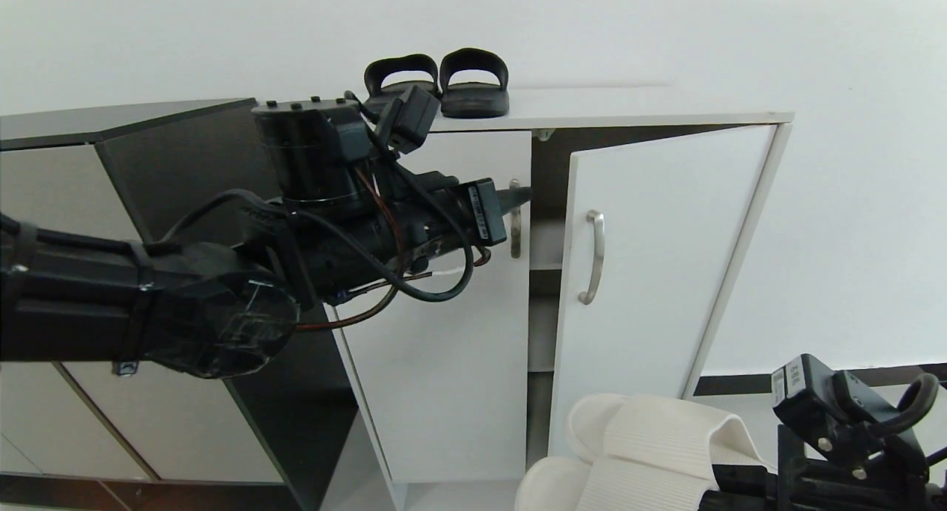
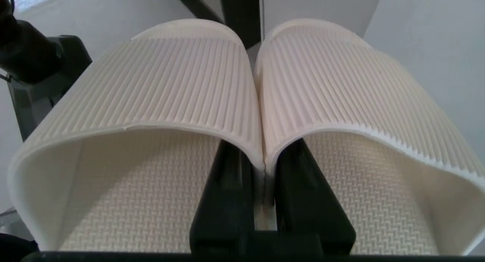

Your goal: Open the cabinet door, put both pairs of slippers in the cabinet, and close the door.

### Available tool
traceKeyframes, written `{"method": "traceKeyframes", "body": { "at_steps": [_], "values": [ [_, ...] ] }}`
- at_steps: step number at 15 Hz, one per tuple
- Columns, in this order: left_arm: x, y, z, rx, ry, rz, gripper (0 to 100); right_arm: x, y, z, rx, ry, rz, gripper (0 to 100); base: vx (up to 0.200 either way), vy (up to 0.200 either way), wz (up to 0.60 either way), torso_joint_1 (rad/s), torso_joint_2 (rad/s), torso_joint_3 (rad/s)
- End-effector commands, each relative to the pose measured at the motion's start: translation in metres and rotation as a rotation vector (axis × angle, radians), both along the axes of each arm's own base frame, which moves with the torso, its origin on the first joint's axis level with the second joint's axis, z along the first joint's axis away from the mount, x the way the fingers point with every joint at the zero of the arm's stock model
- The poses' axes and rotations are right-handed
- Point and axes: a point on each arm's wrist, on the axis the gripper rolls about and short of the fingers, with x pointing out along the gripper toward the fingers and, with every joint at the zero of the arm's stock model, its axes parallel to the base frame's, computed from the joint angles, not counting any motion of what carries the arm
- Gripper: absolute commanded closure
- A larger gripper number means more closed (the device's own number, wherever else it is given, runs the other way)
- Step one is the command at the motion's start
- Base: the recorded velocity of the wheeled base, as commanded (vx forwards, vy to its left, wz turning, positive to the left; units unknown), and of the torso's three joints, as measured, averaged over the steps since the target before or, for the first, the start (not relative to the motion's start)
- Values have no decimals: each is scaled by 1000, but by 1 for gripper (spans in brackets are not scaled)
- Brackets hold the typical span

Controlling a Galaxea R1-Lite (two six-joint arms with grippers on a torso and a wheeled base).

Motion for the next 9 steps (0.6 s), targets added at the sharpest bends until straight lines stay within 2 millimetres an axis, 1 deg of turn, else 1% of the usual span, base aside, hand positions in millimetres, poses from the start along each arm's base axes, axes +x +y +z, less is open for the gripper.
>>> {"method": "traceKeyframes", "body": {
  "at_steps": [1,2,3,4,9],
  "values": [
    [22,-15,-8,12,18,-15,100,0,0,-1,-2,2,1,100,0,0,0,0,0,0],
    [25,-17,-7,10,11,-15,100,0,0,-1,-2,2,1,100,0,0,0,0,0,0],
    [36,-24,-7,2,-3,-15,100,0,0,-1,-5,3,2,100,0,0,0,0,0,0],
    [42,-30,-8,-1,-9,-13,100,0,1,-2,-7,5,2,100,0,0,0,0,0,0],
    [40,-36,-7,-2,-14,-30,100,0,4,-4,-18,16,15,100,0,0,0,0,0,0]
  ]
}}
